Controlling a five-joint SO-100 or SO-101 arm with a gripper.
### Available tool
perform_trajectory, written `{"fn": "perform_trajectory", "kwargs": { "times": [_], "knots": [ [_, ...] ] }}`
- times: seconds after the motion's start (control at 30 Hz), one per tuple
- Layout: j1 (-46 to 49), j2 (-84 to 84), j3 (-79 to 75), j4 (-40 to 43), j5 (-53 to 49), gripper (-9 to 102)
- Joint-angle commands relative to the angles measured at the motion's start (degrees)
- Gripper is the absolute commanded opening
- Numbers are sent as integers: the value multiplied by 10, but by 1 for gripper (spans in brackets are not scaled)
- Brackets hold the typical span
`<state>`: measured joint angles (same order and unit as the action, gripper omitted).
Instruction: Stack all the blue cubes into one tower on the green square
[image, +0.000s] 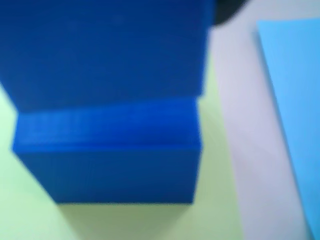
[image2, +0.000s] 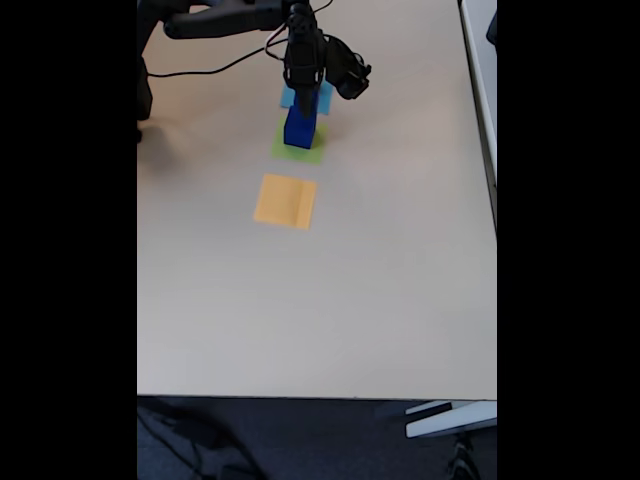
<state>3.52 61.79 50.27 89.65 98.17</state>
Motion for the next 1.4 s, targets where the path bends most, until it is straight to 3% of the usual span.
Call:
{"fn": "perform_trajectory", "kwargs": {
  "times": [0.0,1.37],
  "knots": [
    [-4,15,-8,-13,-6,13],
    [8,31,71,-48,-2,14]
  ]
}}
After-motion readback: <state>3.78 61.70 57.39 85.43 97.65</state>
